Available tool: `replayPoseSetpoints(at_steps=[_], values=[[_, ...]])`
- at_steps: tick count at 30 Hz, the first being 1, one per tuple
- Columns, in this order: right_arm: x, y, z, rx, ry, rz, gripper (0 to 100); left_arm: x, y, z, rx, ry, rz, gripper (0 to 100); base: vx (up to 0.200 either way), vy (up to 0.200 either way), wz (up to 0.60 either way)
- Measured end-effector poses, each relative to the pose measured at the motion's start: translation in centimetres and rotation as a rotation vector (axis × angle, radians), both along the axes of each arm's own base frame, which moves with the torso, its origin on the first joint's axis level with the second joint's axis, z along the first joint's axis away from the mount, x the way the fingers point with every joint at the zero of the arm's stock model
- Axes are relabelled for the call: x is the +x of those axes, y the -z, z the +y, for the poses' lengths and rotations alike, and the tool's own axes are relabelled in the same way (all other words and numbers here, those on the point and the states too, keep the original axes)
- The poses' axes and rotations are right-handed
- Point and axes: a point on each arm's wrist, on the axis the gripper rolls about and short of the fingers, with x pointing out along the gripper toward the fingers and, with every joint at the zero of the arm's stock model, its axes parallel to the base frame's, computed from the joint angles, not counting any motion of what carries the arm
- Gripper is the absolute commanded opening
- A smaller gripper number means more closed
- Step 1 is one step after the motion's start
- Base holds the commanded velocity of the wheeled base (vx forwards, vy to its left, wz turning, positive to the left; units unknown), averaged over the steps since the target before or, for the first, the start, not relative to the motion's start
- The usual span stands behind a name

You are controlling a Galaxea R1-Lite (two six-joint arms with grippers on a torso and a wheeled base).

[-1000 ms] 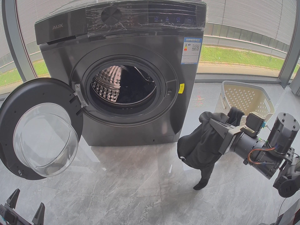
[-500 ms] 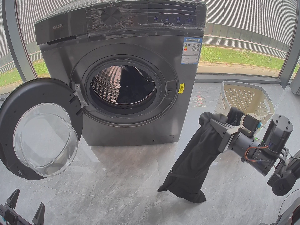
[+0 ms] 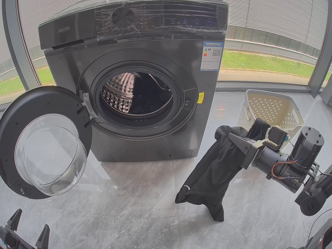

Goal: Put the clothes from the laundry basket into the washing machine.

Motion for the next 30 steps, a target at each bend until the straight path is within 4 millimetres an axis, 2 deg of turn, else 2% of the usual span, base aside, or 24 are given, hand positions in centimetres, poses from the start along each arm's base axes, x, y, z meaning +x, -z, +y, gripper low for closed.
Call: replayPoseSetpoints(at_steps=[7, 14, 20, 30], values=[[0.3, 0.2, -1.3, 0.021, -0.004, -0.003, 0, 0.0, 0.0, 0.0, 0.001, 0.000, 0.000, 100, 0.000, 0.000, 0.00], [0.2, 0.5, -1.3, 0.006, 0.006, 0.013, 0, 0.0, 0.0, 0.0, 0.001, 0.000, 0.000, 100, 0.000, 0.000, 0.00], [0.3, 0.5, -1.3, -0.003, 0.048, 0.005, 0, 0.0, 0.0, 0.0, 0.001, 0.000, 0.000, 100, 0.000, 0.000, 0.60], [0.1, 0.4, -0.8, -0.001, 0.025, 0.002, 0, 0.0, 0.0, 0.0, 0.001, 0.000, 0.000, 100, 0.000, 0.000, 0.00]])
